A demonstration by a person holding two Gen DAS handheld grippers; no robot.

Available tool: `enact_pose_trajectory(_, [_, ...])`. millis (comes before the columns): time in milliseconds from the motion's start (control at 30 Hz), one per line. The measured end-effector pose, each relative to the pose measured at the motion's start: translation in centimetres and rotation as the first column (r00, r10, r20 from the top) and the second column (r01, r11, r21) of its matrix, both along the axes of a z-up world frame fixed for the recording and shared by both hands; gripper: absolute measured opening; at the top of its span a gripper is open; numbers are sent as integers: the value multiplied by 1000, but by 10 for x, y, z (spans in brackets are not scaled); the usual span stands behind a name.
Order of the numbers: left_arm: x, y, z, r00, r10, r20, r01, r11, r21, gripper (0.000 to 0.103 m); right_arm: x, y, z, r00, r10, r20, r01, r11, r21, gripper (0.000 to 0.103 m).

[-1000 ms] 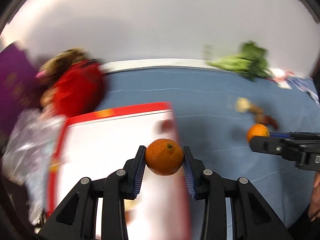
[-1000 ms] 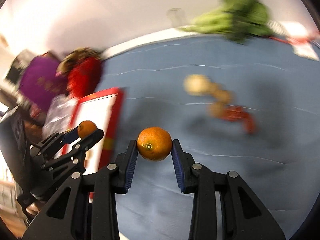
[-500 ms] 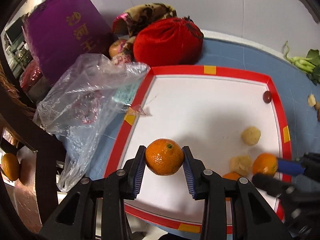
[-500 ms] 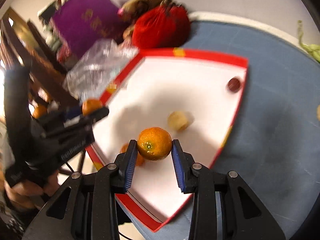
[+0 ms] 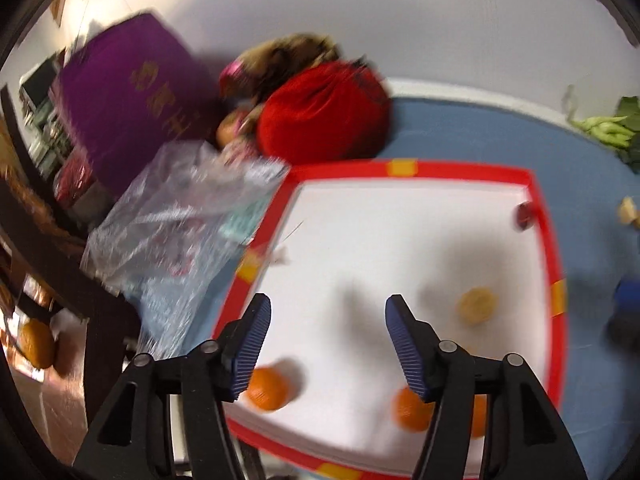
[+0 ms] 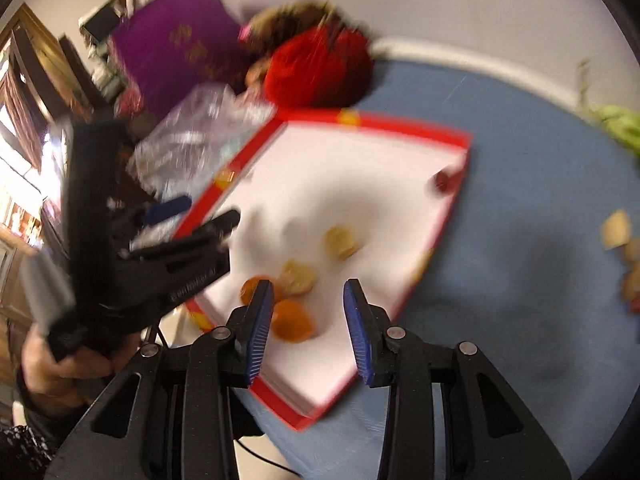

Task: Organize fruits
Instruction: 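Move the right tool to the red dates and grasp one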

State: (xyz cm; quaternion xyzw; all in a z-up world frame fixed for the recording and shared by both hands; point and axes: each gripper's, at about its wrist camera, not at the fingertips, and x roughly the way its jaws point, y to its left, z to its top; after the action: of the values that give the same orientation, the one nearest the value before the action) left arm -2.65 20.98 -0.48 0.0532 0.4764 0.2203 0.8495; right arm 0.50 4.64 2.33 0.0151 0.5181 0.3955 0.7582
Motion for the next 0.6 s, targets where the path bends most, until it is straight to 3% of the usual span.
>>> enact_pose_trajectory(100, [8,-28,5,997,-78,28,78,997,4,65,24,-57,15,992,-118,44,119,993,-18,34])
enact_pose_trajectory(200, [15,-65,4,985,-169,33,169,986,13,65,54,-125,10,962,-269,44,272,959,-83,34])
enact_pose_trajectory(333, [25,-112,-7,962,-273,-5,273,962,-11,66,83,-203,-22,888,-454,-78,443,888,-119,34])
enact_pose_trajectory(433, [33,-139,-17,939,-341,-45,339,939,-56,66,95,-215,-50,870,-473,-135,442,872,-210,34])
enact_pose_trajectory(600, [35,-168,-31,915,-394,-85,394,919,-27,66,104,-212,-67,859,-491,-146,442,855,-273,34])
